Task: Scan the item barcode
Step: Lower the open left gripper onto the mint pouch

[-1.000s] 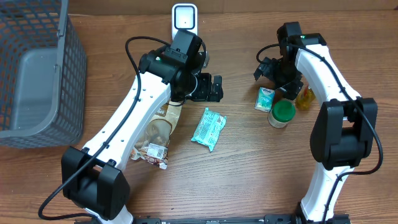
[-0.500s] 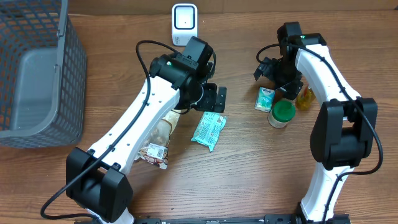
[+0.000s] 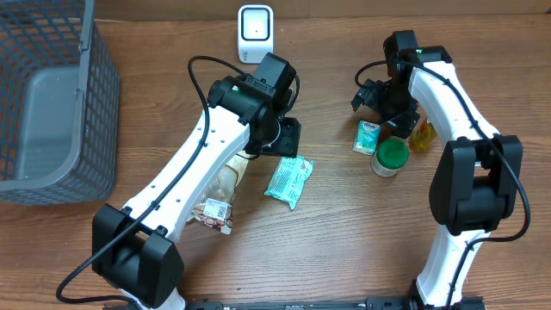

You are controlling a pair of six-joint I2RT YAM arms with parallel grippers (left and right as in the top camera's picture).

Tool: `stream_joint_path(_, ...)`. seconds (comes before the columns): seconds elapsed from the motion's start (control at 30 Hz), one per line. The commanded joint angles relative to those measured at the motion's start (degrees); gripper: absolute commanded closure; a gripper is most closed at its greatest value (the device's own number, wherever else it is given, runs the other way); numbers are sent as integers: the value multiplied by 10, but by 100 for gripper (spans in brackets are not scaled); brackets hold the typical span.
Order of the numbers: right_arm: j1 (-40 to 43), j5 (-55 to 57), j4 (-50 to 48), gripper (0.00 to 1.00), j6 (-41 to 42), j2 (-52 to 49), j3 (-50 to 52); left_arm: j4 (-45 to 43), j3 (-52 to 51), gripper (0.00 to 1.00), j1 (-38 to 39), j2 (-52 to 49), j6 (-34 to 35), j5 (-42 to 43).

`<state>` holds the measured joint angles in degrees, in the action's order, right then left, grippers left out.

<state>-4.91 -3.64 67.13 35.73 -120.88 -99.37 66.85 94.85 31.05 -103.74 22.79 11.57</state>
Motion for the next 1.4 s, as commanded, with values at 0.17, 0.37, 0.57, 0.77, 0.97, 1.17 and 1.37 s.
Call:
stream_joint_path(0.17,2,-1,-1,0,-2,12,-16,19,-3,49,6,-1,0,2)
stream_joint_path(0.37,2,-1,-1,0,-2,12,-16,35,-4,16,8,-1,5,0)
stream_joint_path(0.57,2,-1,-1,0,-2,12,-16,29,-29,12,16,-1,19,-7)
stream_joint_path(0.77,2,-1,-1,0,-2,12,-16,-24,-106,17,17,-1,84,-21)
stream_joint_path(0.97,2,-1,-1,0,-2,12,-16,-112,-183,27,17,-1,92,-39)
stream_joint_path(1.17,2,-1,-1,0,-2,12,-16,-190,-235,27,17,-1,123,-54)
stream_joint_path(1.37,2,-1,-1,0,-2,12,-16,-237,-263,28,17,-1,141,-62)
